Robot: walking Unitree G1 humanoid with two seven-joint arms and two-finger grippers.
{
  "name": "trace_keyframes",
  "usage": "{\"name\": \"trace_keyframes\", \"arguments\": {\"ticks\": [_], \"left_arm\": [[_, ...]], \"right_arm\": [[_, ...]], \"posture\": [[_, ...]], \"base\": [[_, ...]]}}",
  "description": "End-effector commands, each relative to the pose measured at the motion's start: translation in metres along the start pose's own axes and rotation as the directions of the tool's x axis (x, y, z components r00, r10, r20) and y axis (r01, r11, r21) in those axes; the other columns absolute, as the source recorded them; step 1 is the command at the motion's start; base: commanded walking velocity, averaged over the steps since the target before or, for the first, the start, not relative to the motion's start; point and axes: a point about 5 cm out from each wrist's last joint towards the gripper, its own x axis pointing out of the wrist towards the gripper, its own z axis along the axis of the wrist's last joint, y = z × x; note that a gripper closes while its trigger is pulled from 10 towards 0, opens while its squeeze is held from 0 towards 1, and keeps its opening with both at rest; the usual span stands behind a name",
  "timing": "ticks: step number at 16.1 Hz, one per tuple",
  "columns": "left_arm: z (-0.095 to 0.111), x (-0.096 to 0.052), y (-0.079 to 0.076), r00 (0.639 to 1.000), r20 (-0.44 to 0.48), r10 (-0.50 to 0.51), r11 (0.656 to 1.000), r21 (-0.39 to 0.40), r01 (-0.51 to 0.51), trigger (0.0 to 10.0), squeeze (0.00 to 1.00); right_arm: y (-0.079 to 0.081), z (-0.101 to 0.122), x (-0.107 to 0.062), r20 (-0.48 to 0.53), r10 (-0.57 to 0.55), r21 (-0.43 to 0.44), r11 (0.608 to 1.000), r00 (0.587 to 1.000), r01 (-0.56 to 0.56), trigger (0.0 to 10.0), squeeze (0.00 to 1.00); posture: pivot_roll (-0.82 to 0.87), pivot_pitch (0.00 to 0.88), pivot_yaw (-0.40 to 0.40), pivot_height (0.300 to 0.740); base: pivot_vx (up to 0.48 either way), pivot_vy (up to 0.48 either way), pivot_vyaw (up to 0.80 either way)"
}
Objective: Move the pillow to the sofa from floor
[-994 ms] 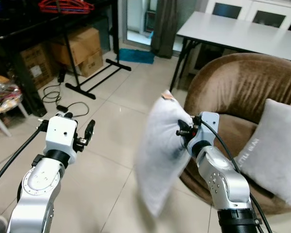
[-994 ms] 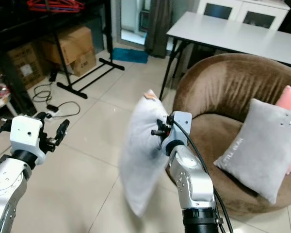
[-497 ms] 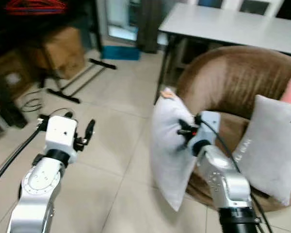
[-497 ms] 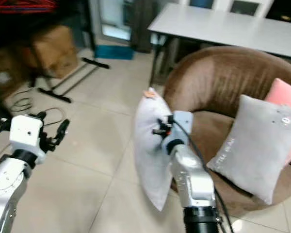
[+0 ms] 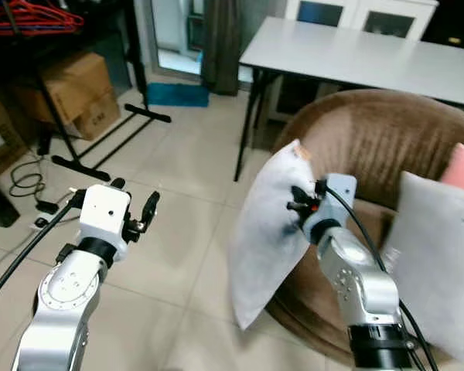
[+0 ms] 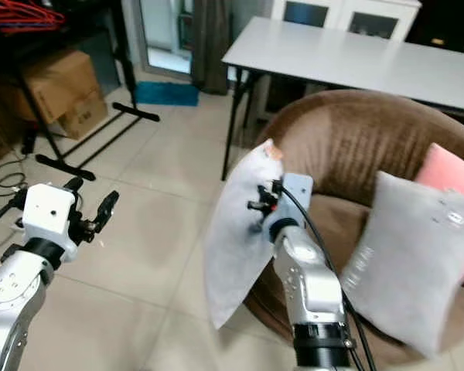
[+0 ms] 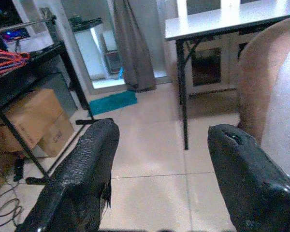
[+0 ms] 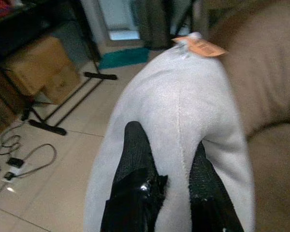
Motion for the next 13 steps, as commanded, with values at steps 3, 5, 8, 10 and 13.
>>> {"name": "trace_keyframes", "arguments": {"ticks": [3,5,8,10,13], "left_arm": [[-0.0006,-0.0013,-0.0019,0.999,-0.009,-0.033,0.999,0.017,0.033,10.0,0.0],[-0.002,-0.002,-0.0037,0.998,-0.017,-0.059,0.998,0.023,0.06,10.0,0.0],[-0.0027,-0.003,-0.0042,0.997,-0.02,-0.074,0.997,0.025,0.074,10.0,0.0],[-0.0033,-0.0036,-0.0048,0.996,-0.023,-0.083,0.996,0.024,0.083,10.0,0.0],[-0.0047,-0.0045,-0.0063,0.993,-0.035,-0.109,0.994,0.022,0.11,10.0,0.0]], "right_arm": [[0.0043,0.0117,-0.0002,0.059,0.017,-0.002,1.0,0.998,-0.017,10.0,0.0],[0.0048,0.0135,0.0005,0.065,0.019,0.0,1.0,0.998,-0.019,10.0,0.0],[0.0061,0.014,0.0003,0.072,0.027,-0.008,1.0,0.997,-0.027,10.0,0.0],[0.0063,0.014,0.0001,0.074,0.025,-0.011,1.0,0.997,-0.024,10.0,0.0],[0.0066,0.0143,0.0003,0.076,0.022,-0.01,1.0,0.997,-0.022,10.0,0.0]], "posture": [[-0.01,0.0,-0.042,0.74],[-0.01,0.0,-0.042,0.74],[-0.01,0.0,-0.042,0.74],[-0.01,0.0,-0.042,0.74],[-0.01,0.0,-0.039,0.74]], "base": [[0.38,0.0,-0.8],[0.377,0.0,-0.8],[0.369,0.0,-0.8],[0.364,0.0,0.0],[0.36,0.0,0.0]]}}
